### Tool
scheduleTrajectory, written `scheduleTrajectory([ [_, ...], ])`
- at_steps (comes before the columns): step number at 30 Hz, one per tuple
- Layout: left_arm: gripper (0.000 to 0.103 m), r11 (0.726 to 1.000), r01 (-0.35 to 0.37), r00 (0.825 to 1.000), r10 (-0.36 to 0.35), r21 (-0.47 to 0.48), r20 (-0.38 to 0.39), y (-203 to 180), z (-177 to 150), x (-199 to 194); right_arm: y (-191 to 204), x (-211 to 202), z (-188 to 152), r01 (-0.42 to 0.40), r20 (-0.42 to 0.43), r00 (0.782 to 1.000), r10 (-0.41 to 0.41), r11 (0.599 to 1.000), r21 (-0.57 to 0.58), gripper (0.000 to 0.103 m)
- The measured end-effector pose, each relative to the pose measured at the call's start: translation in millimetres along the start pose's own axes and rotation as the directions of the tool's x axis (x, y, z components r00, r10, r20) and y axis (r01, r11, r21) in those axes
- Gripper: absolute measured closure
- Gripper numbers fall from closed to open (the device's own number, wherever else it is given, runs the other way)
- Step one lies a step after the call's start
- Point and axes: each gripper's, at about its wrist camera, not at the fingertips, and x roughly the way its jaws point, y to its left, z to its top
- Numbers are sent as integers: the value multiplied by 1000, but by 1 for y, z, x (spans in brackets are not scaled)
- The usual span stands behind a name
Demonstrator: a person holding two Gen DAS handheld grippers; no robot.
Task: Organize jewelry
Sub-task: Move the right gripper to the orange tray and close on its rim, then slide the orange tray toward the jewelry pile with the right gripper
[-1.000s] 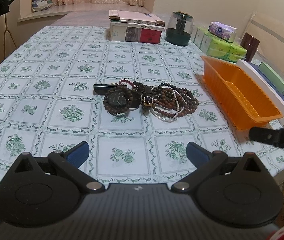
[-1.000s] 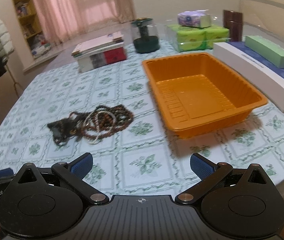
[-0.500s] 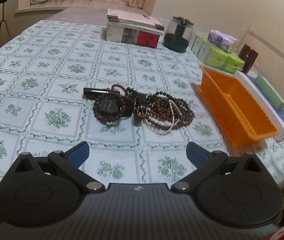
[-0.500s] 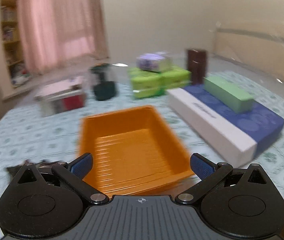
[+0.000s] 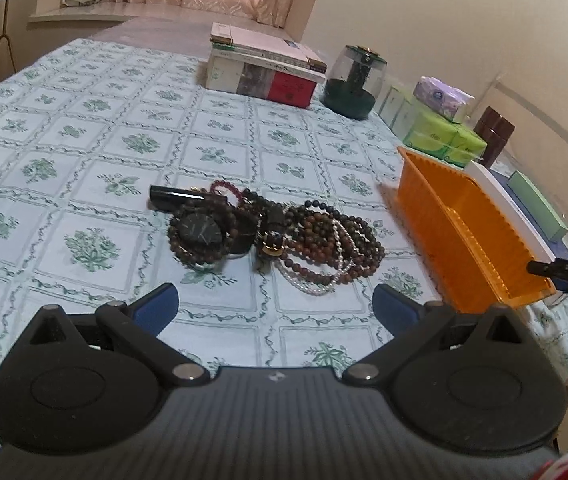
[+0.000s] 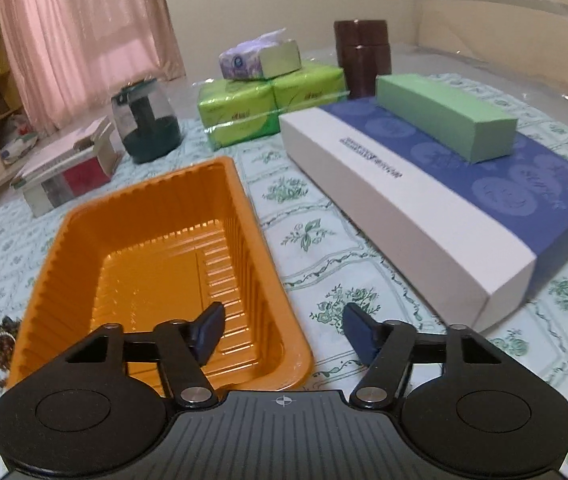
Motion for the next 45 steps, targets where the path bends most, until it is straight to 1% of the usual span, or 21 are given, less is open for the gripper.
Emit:
scheduleTrajectory([
  [1, 1, 1000, 3, 1000, -3, 2, -7, -1, -1, 2, -2, 3, -1, -8, -5, 1000, 8, 1000, 1, 47],
  [5, 4, 1000, 10, 999, -10, -2, -34, -6, -2, 11, -5, 15, -2, -39, -27, 999, 40, 999, 17, 54],
  [7, 5, 1000, 20, 999, -20, 0, -43, -8, -3, 14, -6, 21, -2, -53, -45, 998, 54, 998, 29, 63],
  [9, 5, 1000, 24, 999, -23, 5, -48, -11, -3, 16, -6, 23, -3, -64, -55, 996, 66, 997, 31, 69],
  [11, 5, 1000, 28, 998, -27, 7, -50, -12, -4, 17, -6, 23, -3, -70, -58, 996, 72, 997, 42, 73],
  [13, 5, 1000, 28, 998, -28, 13, -53, -13, -4, 18, -7, 22, -2, -74, -56, 995, 77, 996, 50, 78],
  [15, 5, 999, 23, 998, -22, 22, -58, -13, -5, 19, -6, 21, 0, -83, -57, 995, 86, 995, 50, 80],
  [20, 5, 999, 25, 998, -24, 25, -61, -13, -6, 19, -6, 26, 0, -90, -89, 991, 96, 994, 66, 80],
  [21, 5, 999, 26, 998, -24, 28, -59, -13, -6, 18, -6, 27, 0, -94, -90, 991, 100, 993, 71, 83],
  [23, 5, 999, 25, 998, -23, 38, -55, -14, -6, 16, -5, 26, 2, -93, -81, 992, 98, 993, 68, 83],
  [25, 5, 999, 19, 998, -17, 44, -54, -14, -5, 16, -2, 25, 3, -97, -84, 991, 102, 994, 57, 94],
  [28, 5, 999, 21, 998, -19, 44, -58, -14, -5, 16, 3, 27, 2, -99, -102, 989, 104, 994, 56, 94],
  [31, 5, 998, 23, 998, -20, 62, -54, -15, -5, 14, 9, 23, 5, -88, -90, 992, 90, 996, 35, 95],
  [35, 5, 996, 20, 999, -16, 84, -52, -12, -6, 15, 30, 8, 12, -42, -72, 997, 37, 997, -68, 97],
  [39, 6, 995, 6, 999, -2, 104, -45, -4, -5, 16, 58, -11, 19, 10, -48, 999, -19, 983, -185, 99],
  [42, 8, 992, -6, 999, 11, 122, -38, 2, -4, 17, 81, -21, 23, 63, -31, 997, -76, 953, -296, 99],
  [45, 11, 988, -24, 999, 28, 151, -23, 9, -2, 19, 105, -26, 22, 111, -20, 991, -131, 904, -412, 99],
])
